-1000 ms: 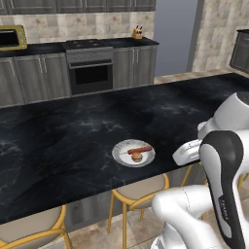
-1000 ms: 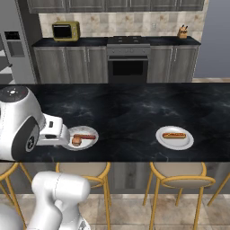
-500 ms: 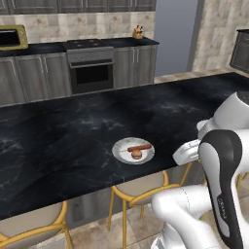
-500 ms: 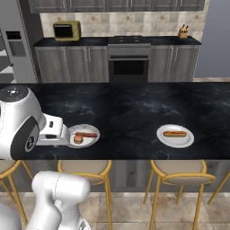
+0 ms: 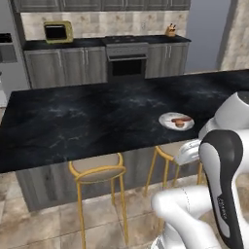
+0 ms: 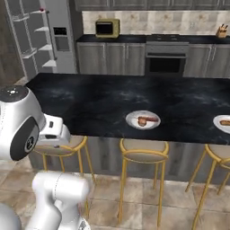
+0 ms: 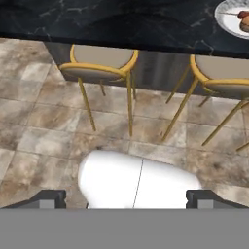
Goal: Pick up the tangerine and peach from the fridge and place one fruit on each plate on the dining counter.
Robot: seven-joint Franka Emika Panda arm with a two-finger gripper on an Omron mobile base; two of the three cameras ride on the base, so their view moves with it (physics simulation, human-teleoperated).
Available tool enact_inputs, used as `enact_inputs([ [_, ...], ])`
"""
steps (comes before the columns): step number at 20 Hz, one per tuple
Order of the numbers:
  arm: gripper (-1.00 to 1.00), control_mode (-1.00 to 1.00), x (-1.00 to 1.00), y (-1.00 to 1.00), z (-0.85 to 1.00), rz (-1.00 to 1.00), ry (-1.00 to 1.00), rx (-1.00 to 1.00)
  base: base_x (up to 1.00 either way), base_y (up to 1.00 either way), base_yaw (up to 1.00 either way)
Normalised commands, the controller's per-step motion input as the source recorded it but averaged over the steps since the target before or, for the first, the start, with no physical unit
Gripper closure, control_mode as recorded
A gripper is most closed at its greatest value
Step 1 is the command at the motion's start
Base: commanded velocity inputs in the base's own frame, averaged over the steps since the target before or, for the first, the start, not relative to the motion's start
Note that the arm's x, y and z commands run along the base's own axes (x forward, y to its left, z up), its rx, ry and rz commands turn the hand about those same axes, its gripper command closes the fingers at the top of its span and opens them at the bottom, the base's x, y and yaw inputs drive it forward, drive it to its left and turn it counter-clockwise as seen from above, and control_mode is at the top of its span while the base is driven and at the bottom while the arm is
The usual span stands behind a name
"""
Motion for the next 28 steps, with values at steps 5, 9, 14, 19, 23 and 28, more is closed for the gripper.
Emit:
enact_inputs([
  [5,-1.00,1.00,0.00,0.00,0.00,0.00,0.00,0.00,-0.52,1.00,0.50],
  [9,-1.00,1.00,0.00,0.00,0.00,0.00,0.00,0.00,-0.06,1.00,0.43],
  [14,-1.00,1.00,0.00,0.00,0.00,0.00,0.00,0.00,0.33,1.00,0.06],
  [19,-1.00,1.00,0.00,0.00,0.00,0.00,0.00,0.00,0.88,1.00,-0.13],
  [23,-1.00,1.00,0.00,0.00,0.00,0.00,0.00,0.00,1.00,1.00,-0.28],
  [28,-1.00,1.00,0.00,0.00,0.00,0.00,0.00,0.00,0.89,1.00,-0.45],
])
